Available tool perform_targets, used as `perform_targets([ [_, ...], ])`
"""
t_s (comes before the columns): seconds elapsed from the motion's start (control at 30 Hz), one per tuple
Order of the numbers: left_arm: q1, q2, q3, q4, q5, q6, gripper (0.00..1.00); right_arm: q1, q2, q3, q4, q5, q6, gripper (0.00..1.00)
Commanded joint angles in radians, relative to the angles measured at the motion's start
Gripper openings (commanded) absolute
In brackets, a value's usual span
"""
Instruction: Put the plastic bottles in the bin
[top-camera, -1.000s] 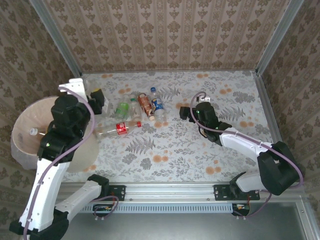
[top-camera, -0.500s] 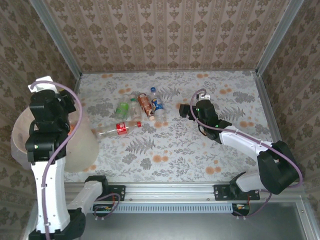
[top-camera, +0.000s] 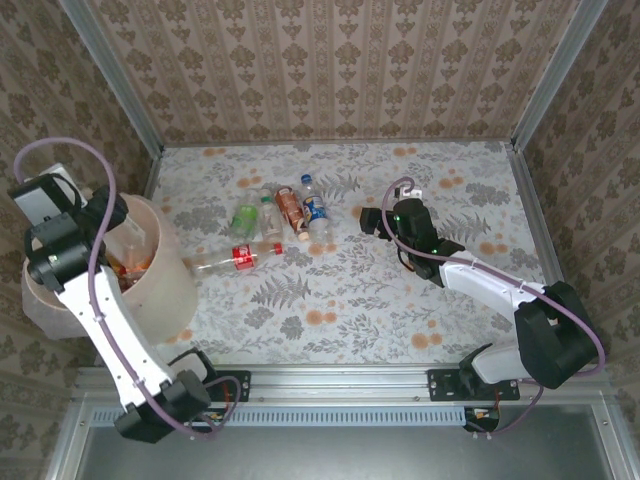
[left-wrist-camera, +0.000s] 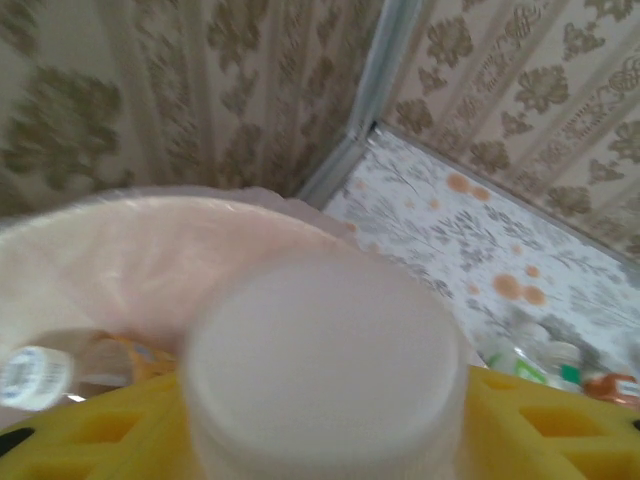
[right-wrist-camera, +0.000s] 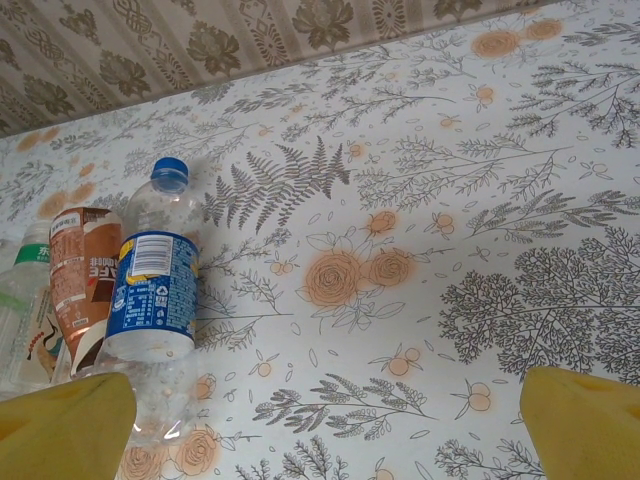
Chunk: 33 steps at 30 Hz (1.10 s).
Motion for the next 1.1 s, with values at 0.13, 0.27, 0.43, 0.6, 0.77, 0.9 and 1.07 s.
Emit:
perform_targets([
  [0.13, 0.051, 0.102, 0.058, -0.028, 0.252, -0.077, 0.87, -0.012, 0.006, 0.017, -0.042, -0.011, -0.014, 1.00],
  [0.27, 0.050, 0.090, 0.064, -0.013, 0.256, -0.091, 0.88, -0.012, 0.006, 0.011, -0.035, -0.011, -0.003, 1.00],
  [0.43, 0.037, 0.053, 0.047, -0.002, 0.276, -0.092, 0.93, -0.014, 0.007, 0.022, -0.033, -0.043, -0.004, 1.00],
  [0.6, -0.005, 0.019, 0.021, 0.026, 0.277, -0.086, 1.00, -0.014, 0.054, 0.041, -0.038, -0.082, 0.003, 1.00],
  [0.77, -0.068, 0.007, 0.014, 0.048, 0.276, -0.094, 1.00, -0.014, 0.079, 0.062, -0.062, -0.121, 0.029, 1.00],
  [0.9, -0.150, -0.002, 0.018, 0.063, 0.255, -0.107, 1.00, -0.014, 0.085, 0.063, -0.065, -0.125, 0.034, 1.00],
  [1.07, -0.313, -0.016, 0.037, 0.086, 0.191, -0.110, 1.00, -0.014, 0.090, 0.070, -0.064, -0.141, 0.029, 1.00],
])
